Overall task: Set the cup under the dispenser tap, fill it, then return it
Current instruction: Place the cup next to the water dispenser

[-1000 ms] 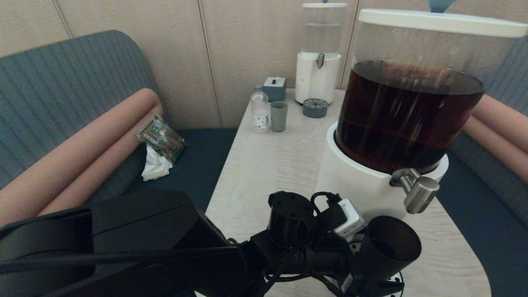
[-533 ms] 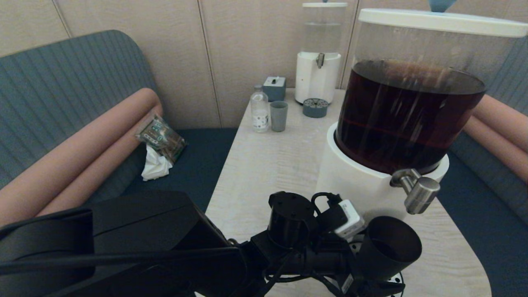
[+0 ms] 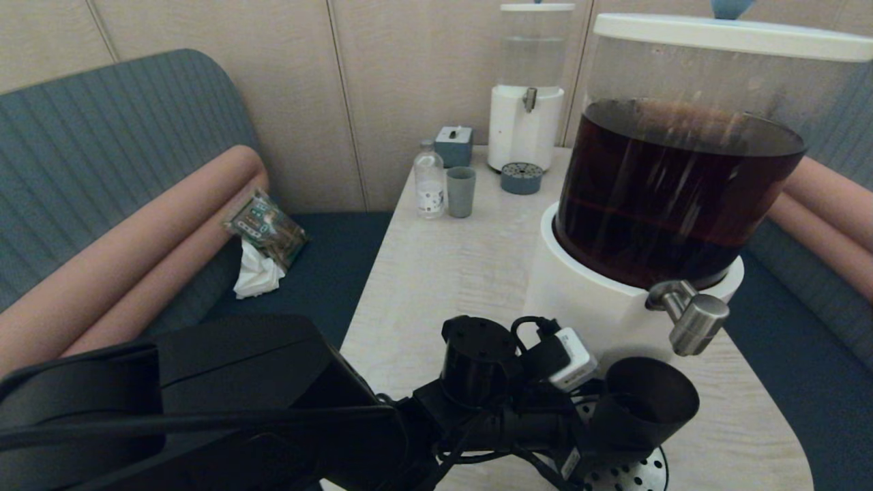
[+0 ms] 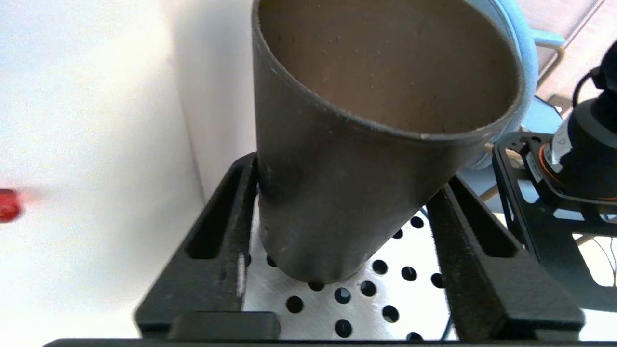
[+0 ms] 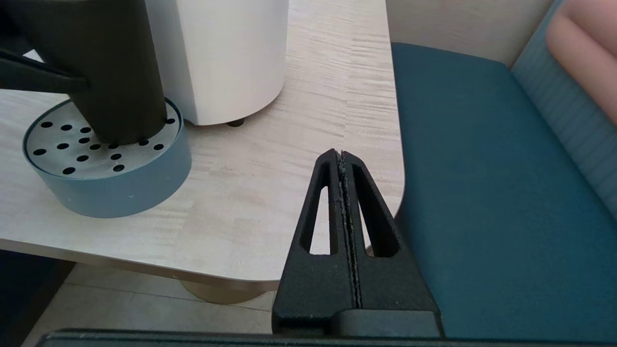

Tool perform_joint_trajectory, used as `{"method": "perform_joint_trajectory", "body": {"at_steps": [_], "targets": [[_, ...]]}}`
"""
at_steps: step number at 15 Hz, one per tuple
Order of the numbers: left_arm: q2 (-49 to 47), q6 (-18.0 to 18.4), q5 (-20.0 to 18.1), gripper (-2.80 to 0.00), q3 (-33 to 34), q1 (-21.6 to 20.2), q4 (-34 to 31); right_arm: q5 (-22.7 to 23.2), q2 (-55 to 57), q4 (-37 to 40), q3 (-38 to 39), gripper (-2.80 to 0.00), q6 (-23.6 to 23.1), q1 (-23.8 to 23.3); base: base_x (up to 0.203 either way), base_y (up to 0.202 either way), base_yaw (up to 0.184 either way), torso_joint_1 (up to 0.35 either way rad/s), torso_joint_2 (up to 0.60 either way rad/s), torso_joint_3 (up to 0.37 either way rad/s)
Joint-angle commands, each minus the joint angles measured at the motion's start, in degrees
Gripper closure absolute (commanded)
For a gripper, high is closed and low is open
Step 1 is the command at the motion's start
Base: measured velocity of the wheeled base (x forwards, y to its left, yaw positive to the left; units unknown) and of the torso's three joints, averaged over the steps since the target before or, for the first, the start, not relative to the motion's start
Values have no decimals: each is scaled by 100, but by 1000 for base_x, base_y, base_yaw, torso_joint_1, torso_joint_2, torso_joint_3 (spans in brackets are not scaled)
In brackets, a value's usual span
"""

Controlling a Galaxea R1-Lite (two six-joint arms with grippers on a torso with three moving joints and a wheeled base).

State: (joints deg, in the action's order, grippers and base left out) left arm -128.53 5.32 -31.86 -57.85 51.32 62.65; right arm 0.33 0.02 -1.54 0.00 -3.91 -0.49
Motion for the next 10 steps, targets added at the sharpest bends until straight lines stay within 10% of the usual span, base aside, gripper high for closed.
{"method": "perform_joint_trajectory", "body": {"at_steps": [1,10], "targets": [[-6,5,-31,0,20,1,28,2,-2,1,53,0,-4,1,0,0,0,0,0,0],[153,22,-31,0,203,1,90,2,-2,-5,53,0,-4,-4,0,0,0,0,0,0]]}}
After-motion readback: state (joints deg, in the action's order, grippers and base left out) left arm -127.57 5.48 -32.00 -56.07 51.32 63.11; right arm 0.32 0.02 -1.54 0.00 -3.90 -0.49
